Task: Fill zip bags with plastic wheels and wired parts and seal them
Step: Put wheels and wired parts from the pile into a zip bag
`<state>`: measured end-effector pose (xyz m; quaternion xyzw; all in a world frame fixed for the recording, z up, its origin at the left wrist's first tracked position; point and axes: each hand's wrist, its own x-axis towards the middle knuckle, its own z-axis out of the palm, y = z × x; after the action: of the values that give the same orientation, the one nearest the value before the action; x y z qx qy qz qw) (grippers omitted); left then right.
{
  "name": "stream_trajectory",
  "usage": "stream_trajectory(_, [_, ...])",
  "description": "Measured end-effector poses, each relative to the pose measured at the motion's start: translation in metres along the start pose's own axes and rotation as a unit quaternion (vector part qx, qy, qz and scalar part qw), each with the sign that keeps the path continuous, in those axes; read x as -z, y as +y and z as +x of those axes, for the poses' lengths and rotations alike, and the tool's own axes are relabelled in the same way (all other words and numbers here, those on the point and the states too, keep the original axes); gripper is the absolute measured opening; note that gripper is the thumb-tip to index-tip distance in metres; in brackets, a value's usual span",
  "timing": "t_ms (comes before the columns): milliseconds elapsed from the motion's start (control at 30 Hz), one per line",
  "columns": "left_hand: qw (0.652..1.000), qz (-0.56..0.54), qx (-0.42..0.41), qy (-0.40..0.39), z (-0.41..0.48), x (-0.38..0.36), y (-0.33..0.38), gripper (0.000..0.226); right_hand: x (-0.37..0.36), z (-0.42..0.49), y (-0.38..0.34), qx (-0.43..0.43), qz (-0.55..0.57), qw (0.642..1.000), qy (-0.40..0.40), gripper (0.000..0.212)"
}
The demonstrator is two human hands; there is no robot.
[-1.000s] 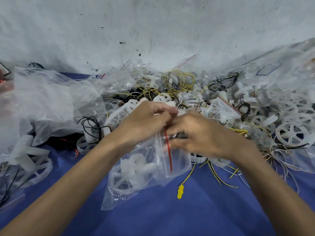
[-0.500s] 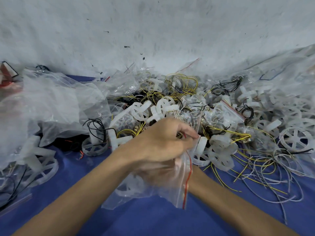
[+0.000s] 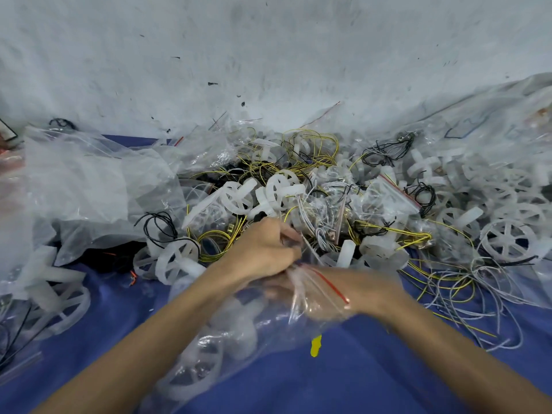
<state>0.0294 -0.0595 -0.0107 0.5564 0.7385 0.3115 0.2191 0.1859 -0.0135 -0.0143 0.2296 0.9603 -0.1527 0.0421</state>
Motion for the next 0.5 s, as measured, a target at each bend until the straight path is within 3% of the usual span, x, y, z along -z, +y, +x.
stream_trajectory(100, [1.0, -0.002, -0.001, 0.003, 0.006, -0.005, -0.007, 0.017, 0.022, 0.002, 0.001, 0.121, 0.057, 0.99, 0.045, 0.022])
stream_trajectory(233, [0.995, 0.097, -0.015, -0.001, 0.009, -0.011, -0.014, 0.029, 0.027, 0.013, 0.039, 0.07, -0.036, 0.952, 0.295, 0.022])
stream_trajectory(300, [0.992, 0.119, -0.028, -0.002, 0.007, -0.012, -0.014, 0.034, 0.022, 0.018, 0.055, -0.022, -0.172, 0.962, 0.213, 0.028])
stream_trajectory(367, [0.987, 0.149, -0.052, 0.007, 0.004, -0.015, -0.015, 0.035, 0.018, 0.017, 0.061, -0.121, -0.199, 0.965, 0.122, 0.029])
stream_trajectory(500, [0.981, 0.178, -0.079, 0.02, 0.003, -0.017, -0.019, 0.028, 0.031, 0.007, 0.077, -0.204, -0.22, 0.95, 0.089, 0.013])
